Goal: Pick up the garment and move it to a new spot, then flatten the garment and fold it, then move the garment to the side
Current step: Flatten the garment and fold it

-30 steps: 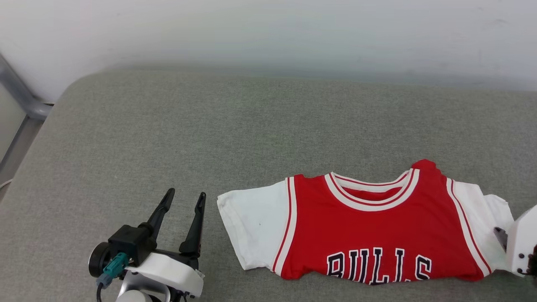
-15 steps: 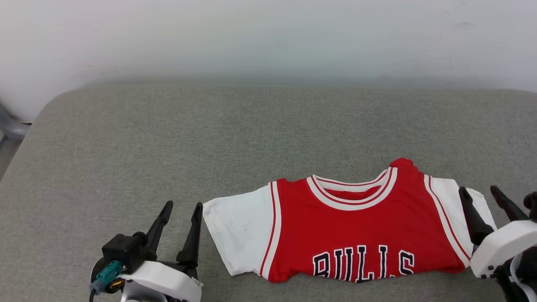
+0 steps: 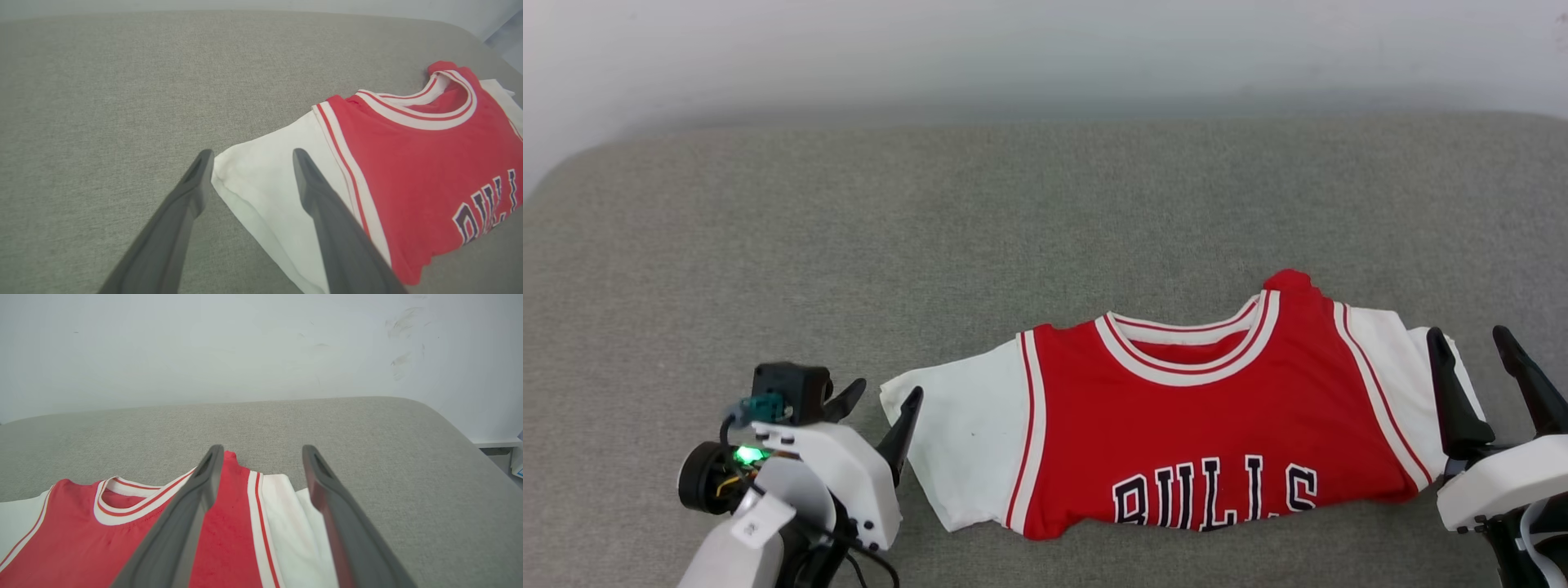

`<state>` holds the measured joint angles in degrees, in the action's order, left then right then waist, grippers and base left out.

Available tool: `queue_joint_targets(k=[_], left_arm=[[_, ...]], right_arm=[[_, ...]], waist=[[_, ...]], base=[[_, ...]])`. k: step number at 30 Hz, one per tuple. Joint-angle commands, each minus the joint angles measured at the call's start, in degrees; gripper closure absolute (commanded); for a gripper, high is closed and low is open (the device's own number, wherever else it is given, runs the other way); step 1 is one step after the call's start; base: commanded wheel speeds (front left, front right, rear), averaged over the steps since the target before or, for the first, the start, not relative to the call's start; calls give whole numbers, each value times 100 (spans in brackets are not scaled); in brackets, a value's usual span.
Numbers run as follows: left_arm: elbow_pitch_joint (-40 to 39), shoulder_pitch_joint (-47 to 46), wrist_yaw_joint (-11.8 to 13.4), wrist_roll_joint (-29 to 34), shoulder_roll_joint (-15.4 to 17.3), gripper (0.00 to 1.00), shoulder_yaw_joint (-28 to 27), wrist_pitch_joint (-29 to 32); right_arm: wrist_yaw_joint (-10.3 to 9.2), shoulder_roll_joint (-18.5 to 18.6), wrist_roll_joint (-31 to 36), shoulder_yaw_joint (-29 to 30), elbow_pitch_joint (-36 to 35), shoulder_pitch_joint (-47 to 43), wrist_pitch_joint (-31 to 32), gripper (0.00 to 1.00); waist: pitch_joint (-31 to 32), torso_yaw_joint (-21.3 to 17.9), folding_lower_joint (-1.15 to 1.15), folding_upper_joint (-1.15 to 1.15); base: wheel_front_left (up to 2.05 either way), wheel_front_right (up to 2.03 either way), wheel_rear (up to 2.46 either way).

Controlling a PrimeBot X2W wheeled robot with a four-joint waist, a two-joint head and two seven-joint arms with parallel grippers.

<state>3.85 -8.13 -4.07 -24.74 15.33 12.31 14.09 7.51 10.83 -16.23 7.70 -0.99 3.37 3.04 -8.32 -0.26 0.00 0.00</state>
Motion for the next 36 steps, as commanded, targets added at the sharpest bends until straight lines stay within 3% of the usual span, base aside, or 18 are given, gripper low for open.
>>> queue_joint_targets(k=[1, 4, 10, 23, 24, 25, 29, 36], left_arm=[[-50, -169, 143, 27, 78, 0, 41, 478], [-3, -387, 350, 218, 242, 0, 107, 1083], [82, -640, 630, 332, 316, 0, 110, 1582], [767, -819, 626, 441, 417, 0, 382, 2154], [860, -771, 584, 411, 415, 55, 424, 2228], [941, -723, 546, 381, 405, 100, 468, 2284], [1110, -639, 499, 331, 407, 100, 471, 2115], [844, -577, 716, 285, 447, 100, 147, 1474]], right_arm=[[-5, -60, 12, 19, -58, -57, -7, 0], [-4, -99, 42, -46, -76, -37, 5, 0], [-4, -100, 53, -139, -138, 40, -1, 0], [-4, -84, 133, -234, -144, 204, -69, 0], [-4, -82, 144, -240, -135, 201, -71, 0], [-4, -80, 162, -236, -116, 196, -74, 0], [-4, -59, 232, -214, -43, 157, -66, 0], [-4, 121, 168, -304, 93, 43, 376, 0]], waist=[[-195, -84, 0, 0], [-367, -139, 0, 0], [-632, -242, 0, 0], [-987, -350, 0, 0], [-994, -351, 0, 0], [-993, -350, 0, 0], [-909, -313, 0, 0], [-569, -178, 0, 0]], base=[[0, 0, 0], [0, 0, 0], [0, 0, 0], [0, 0, 0], [0, 0, 0], [0, 0, 0], [0, 0, 0], [0, 0, 0]])
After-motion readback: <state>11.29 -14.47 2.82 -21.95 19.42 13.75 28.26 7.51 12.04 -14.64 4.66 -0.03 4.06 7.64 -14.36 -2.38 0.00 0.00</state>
